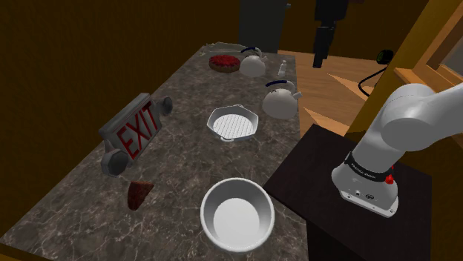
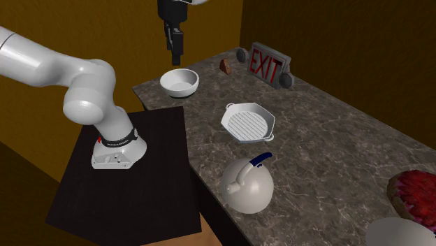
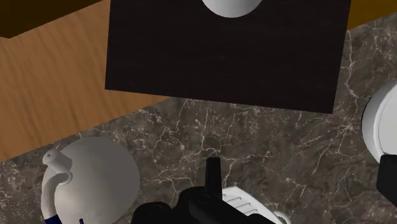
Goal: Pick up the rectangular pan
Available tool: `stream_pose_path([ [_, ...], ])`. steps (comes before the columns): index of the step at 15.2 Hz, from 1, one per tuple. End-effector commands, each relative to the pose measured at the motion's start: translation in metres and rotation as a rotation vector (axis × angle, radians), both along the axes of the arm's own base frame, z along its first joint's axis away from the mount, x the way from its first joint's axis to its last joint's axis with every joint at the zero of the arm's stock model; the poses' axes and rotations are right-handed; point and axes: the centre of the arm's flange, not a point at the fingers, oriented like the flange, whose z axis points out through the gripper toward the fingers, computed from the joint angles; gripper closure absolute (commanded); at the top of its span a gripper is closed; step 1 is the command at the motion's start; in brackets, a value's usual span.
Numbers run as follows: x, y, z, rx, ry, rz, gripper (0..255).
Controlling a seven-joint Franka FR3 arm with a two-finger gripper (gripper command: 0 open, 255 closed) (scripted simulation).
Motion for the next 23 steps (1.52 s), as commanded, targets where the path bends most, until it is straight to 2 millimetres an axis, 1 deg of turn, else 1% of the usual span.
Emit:
stream_pose_path([
  [1,0.000,0.000,0.000,0.000,0.000,0.000,0],
  [23,0.179,-0.089,-0.217,0.163,-0.029,-0.110,0],
])
